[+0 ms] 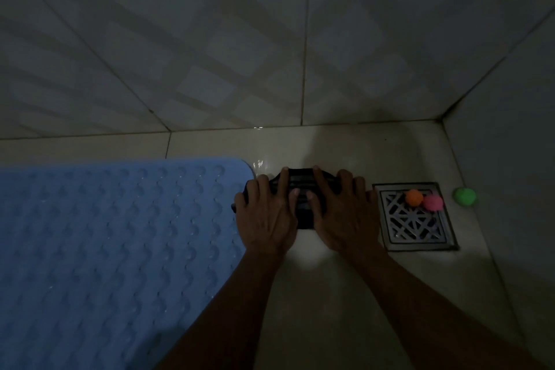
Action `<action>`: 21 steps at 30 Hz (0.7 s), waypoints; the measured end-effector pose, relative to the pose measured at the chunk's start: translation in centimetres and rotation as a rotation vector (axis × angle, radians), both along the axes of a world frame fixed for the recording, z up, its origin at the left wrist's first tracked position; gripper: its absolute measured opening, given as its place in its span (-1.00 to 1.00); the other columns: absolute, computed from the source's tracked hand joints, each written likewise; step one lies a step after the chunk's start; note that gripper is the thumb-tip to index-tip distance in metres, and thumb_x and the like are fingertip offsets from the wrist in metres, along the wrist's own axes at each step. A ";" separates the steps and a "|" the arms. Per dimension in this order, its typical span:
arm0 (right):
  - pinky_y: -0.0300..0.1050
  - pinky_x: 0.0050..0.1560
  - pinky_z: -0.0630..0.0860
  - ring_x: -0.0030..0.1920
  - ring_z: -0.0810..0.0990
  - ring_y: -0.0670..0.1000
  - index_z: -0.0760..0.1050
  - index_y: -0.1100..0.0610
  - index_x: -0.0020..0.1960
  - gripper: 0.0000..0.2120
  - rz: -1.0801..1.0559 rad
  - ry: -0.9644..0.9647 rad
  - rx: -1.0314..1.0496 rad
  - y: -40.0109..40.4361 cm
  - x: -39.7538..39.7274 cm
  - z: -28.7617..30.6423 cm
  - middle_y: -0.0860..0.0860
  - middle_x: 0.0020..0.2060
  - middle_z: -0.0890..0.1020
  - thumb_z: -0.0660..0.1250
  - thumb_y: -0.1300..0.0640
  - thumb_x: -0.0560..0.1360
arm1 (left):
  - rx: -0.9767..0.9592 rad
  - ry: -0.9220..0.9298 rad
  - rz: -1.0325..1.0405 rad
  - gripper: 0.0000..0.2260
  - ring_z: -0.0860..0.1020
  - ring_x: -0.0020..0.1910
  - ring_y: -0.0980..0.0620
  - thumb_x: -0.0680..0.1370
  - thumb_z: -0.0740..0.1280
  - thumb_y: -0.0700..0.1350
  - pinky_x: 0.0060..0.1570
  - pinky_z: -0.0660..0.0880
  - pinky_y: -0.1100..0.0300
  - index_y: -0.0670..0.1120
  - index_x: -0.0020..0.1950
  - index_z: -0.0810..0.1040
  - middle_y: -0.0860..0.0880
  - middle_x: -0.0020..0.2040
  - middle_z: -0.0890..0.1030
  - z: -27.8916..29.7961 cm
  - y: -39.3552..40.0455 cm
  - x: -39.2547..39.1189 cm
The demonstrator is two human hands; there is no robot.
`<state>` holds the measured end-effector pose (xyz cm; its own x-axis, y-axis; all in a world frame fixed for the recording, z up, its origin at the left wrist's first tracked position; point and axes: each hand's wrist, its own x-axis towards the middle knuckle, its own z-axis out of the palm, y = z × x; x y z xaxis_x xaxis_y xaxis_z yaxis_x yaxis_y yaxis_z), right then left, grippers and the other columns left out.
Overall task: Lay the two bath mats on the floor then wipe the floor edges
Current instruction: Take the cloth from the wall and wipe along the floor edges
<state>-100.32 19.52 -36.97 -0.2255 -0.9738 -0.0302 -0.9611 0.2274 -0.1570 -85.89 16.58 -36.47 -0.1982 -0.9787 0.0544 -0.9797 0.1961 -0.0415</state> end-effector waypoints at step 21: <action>0.14 0.16 0.35 0.21 0.35 0.22 0.07 -0.20 0.59 -0.46 -0.055 -0.048 0.088 9.7 2.6 1.2 0.19 0.26 0.40 -0.02 -0.26 0.63 | 0.047 -0.008 -0.038 -0.53 0.47 0.07 -0.17 0.68 0.04 0.21 -0.05 0.41 -0.04 0.07 0.54 0.34 -0.15 0.15 0.53 0.2 9.2 2.9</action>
